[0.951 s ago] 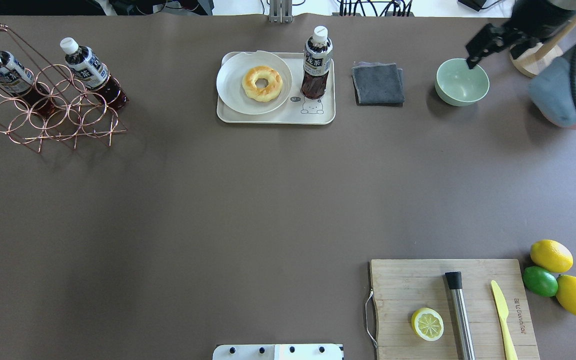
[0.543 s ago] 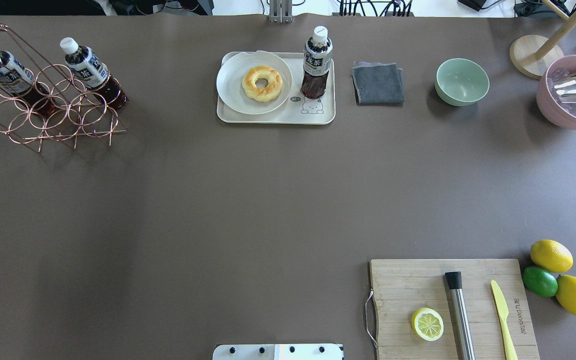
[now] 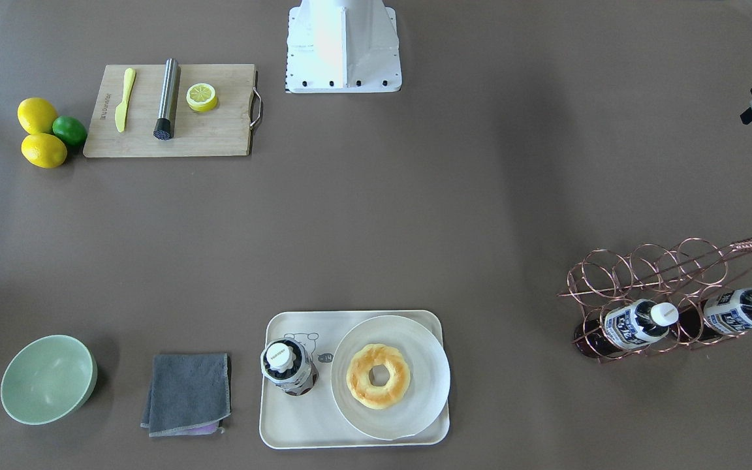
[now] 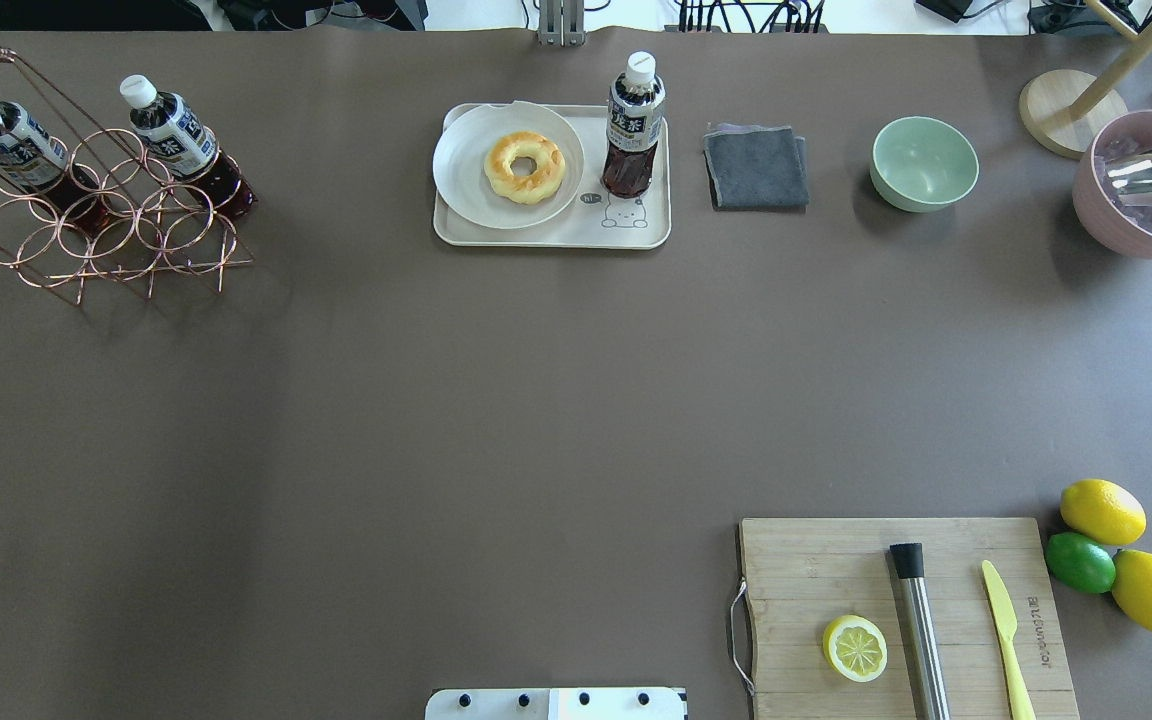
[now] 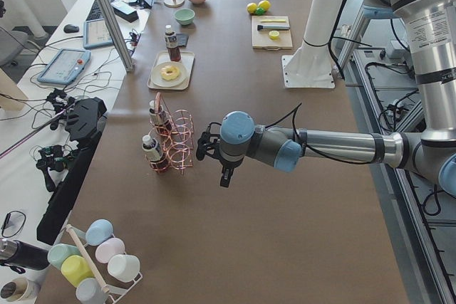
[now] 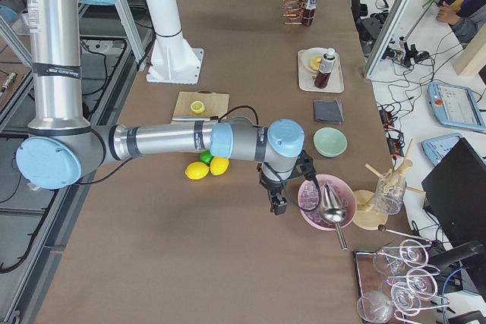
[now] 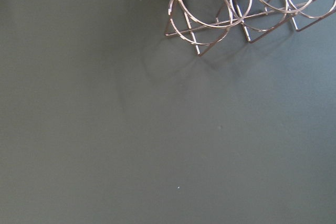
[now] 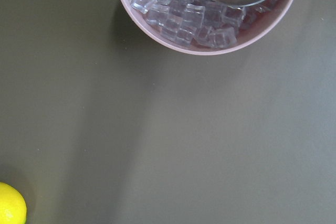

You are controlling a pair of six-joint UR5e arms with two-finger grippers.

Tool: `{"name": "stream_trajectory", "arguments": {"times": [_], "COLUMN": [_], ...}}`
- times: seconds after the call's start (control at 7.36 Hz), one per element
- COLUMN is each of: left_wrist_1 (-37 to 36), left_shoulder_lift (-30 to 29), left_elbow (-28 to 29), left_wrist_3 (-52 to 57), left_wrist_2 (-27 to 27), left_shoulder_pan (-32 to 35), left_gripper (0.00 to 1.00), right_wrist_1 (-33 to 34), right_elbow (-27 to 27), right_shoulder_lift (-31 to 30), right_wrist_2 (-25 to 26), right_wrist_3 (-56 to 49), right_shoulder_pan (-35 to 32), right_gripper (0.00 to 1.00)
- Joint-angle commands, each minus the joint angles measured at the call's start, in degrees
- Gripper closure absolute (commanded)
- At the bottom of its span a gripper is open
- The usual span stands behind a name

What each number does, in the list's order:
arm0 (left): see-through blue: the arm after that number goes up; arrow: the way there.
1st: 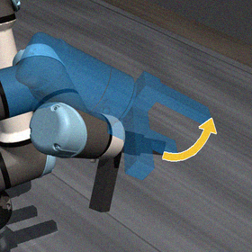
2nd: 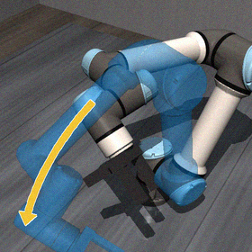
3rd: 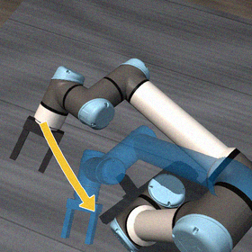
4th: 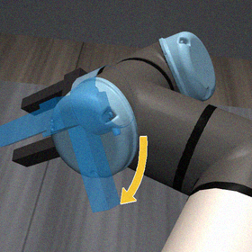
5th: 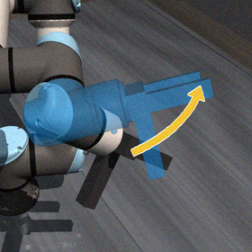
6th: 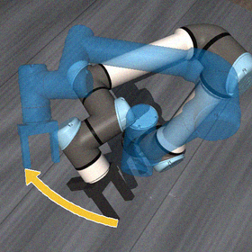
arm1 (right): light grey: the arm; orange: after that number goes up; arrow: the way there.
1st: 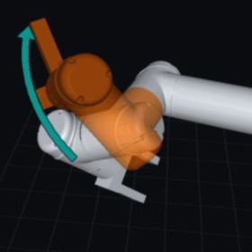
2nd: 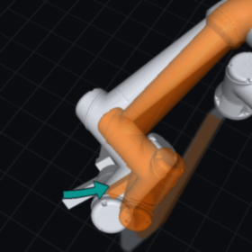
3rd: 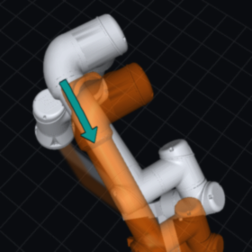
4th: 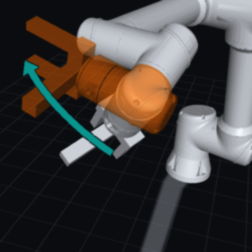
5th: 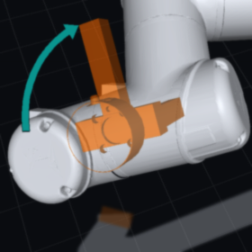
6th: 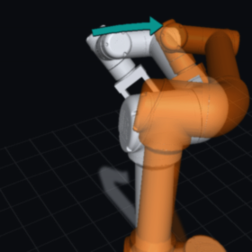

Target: Place tea on tray

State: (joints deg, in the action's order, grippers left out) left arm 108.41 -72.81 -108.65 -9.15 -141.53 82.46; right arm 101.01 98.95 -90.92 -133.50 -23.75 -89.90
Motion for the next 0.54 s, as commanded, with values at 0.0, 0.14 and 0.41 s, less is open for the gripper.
{"name": "stream_trajectory", "arguments": {"times": [0.0, 0.14, 0.41], "left_wrist_1": [-6.02, -8.20, -11.88], "left_shoulder_lift": [0.03, -0.06, -0.23], "left_elbow": [-0.94, -1.47, -1.21], "left_wrist_3": [6.16, 6.25, 10.18], "left_wrist_2": [-0.05, -0.32, 0.11], "left_shoulder_pan": [5.08, 5.52, 7.35], "left_gripper": [0.03, 0.03, 0.03], "right_wrist_1": [-0.19, -0.20, -0.28], "right_elbow": [-1.04, -1.04, -1.04], "right_shoulder_lift": [-3.29, -3.30, -2.77], "right_wrist_2": [-3.16, -2.90, -2.29], "right_wrist_3": [-5.70, -5.52, -5.43], "right_shoulder_pan": [-6.16, -6.16, -6.16], "right_gripper": [0.00, 0.00, 0.00]}}
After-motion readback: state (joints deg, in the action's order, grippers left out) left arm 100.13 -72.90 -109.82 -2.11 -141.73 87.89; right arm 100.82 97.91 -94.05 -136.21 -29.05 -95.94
